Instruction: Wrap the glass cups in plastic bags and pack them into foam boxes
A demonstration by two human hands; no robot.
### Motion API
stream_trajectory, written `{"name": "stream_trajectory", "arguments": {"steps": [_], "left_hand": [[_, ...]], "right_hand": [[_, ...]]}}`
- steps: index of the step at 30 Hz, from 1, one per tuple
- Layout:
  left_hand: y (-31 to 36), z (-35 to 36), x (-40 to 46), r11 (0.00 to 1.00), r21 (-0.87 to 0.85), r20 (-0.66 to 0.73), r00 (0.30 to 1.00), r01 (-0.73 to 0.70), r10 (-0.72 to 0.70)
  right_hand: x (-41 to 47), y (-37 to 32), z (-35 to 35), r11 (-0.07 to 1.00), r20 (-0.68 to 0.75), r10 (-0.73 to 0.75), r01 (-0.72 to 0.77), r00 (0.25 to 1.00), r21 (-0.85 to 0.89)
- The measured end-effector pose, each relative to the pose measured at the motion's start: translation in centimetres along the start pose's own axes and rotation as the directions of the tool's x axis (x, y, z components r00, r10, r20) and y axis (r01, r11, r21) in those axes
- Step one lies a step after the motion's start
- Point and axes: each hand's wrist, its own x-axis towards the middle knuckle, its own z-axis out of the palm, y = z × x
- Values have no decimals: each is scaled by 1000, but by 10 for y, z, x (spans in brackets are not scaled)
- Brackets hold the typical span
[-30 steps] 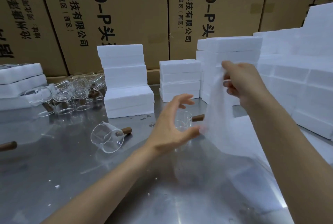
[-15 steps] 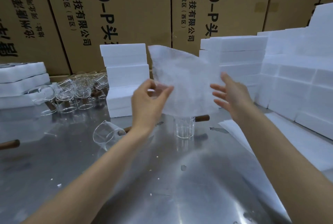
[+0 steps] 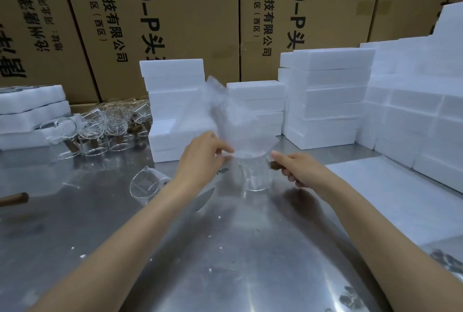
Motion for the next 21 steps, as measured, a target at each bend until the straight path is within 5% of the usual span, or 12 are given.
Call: {"name": "stream_trajectory", "arguments": {"steps": [7, 14, 17, 21], "left_hand": [[-11, 26, -10, 966, -182, 187, 971, 186, -152], [-10, 22, -10, 874, -338, 451, 875, 350, -176], [-5, 17, -6, 791, -369, 547, 802, 489, -240], [-4, 17, -5, 828, -342, 527, 820, 444, -222]], "right_hand": [[1, 2, -21, 873, -341, 78, 101, 937, 477], [-4, -8, -15, 648, -167, 47, 97, 985, 755], [-5, -12, -8, 657, -87, -11, 73, 996, 751], [-7, -14, 0, 737, 5, -47, 31, 999, 676]]}}
